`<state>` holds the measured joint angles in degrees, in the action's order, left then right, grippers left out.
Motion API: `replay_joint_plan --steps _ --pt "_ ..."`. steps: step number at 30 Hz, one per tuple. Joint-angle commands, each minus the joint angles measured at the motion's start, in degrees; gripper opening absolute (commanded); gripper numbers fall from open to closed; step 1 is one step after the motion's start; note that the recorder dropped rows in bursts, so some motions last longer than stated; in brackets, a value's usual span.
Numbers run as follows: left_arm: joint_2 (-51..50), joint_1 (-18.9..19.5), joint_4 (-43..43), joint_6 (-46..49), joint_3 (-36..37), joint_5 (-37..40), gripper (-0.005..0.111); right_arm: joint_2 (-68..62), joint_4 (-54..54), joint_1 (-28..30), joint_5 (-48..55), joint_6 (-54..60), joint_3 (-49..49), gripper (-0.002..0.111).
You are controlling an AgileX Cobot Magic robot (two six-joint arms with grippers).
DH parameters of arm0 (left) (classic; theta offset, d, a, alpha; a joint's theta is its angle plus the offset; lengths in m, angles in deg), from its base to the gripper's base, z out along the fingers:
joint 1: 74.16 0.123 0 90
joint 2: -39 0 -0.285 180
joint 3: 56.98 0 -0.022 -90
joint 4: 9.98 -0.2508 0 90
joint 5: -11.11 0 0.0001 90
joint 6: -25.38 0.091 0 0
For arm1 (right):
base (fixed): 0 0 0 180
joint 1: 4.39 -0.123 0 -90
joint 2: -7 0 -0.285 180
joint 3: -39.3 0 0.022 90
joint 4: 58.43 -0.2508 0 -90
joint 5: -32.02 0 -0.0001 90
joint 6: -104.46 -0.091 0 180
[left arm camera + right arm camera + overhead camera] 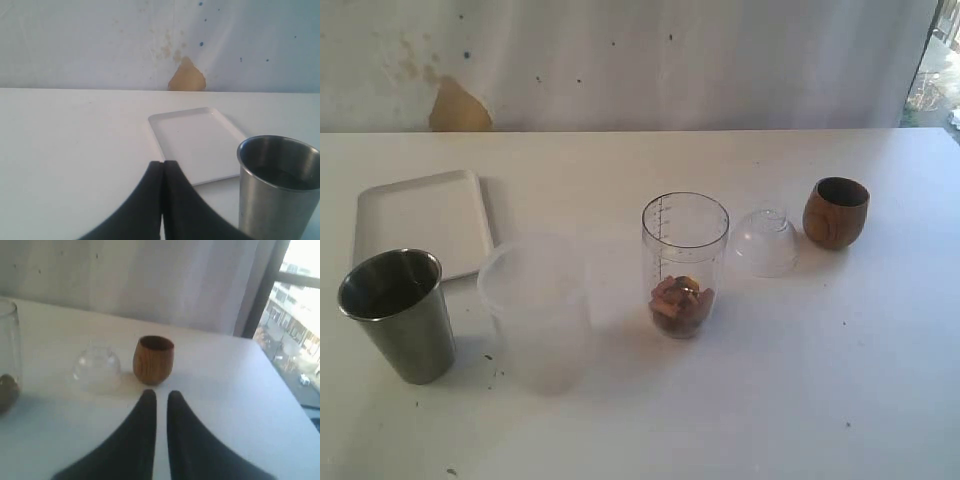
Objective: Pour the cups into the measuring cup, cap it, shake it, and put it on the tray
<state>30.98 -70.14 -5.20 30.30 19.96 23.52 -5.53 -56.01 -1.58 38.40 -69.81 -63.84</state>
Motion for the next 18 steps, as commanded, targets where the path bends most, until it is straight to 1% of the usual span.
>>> replay_joint_plan --steps 1,4,8,18 --pt "0.2 -0.2 -0.1 -0.3 0.3 -0.4 0.000 0.2 -0.2 0.0 9.1 0.6 0.4 0.001" --pt "0.2 -0.2 -0.1 -0.3 0.3 -0.4 0.000 0.2 -0.2 0.0 9.8 0.1 0.4 0.000" --pt "0.2 -0.2 -0.1 -0.3 0.3 -0.4 0.000 0.2 -0.1 0.0 10.0 -3.5 0.4 0.000" --pt "0.2 -0.2 -0.1 -0.3 0.3 -0.4 0.000 0.2 -0.1 0.0 10.0 -3.5 0.4 0.000"
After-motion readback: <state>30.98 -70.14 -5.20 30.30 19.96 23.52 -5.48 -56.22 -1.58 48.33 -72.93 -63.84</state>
